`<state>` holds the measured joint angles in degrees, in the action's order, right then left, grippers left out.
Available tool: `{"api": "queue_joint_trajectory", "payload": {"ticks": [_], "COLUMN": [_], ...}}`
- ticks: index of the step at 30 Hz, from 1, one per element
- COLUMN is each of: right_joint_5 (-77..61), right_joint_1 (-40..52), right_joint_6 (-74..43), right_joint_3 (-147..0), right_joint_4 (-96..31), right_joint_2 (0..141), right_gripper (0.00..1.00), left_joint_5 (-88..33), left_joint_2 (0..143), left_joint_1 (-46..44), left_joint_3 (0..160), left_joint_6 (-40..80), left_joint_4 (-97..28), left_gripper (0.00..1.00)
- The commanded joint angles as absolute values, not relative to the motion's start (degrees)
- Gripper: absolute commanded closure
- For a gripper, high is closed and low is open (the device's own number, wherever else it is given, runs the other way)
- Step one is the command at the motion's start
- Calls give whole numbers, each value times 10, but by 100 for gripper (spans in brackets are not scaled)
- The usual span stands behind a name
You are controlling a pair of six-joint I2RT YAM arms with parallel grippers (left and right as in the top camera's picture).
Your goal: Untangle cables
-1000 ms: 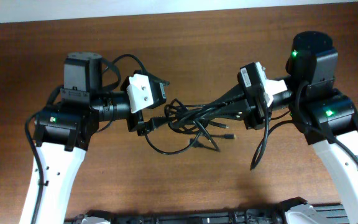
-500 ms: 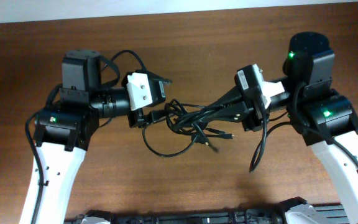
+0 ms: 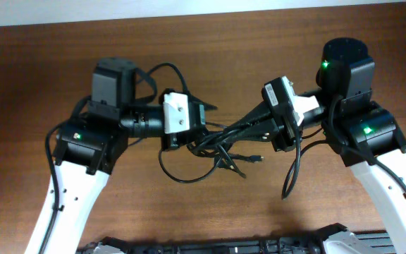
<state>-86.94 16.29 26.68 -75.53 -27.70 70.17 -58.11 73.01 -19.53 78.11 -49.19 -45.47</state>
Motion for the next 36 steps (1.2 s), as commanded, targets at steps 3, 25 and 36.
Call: {"api": "queue_joint_trajectory", "payload": {"ticks": [3, 25, 36], "right_joint_5": [-889, -878, -824], "right_joint_1": [169, 169, 169], "right_joint_6": [260, 260, 230], "right_joint_3": [-762, -762, -762], "right_joint_4": [-273, -256, -255], "right_joint_2": [691, 691, 691], "right_gripper": [96, 96, 96], "left_joint_5": [-562, -340, -203], "left_joint_2": [735, 740, 743], "left_joint_1": [-206, -68, -65], "left_joint_3": [780, 780, 780], "left_joint_6": [-494, 120, 549], "left_joint_4": [-437, -315, -392], "left_gripper": [100, 100, 100]}}
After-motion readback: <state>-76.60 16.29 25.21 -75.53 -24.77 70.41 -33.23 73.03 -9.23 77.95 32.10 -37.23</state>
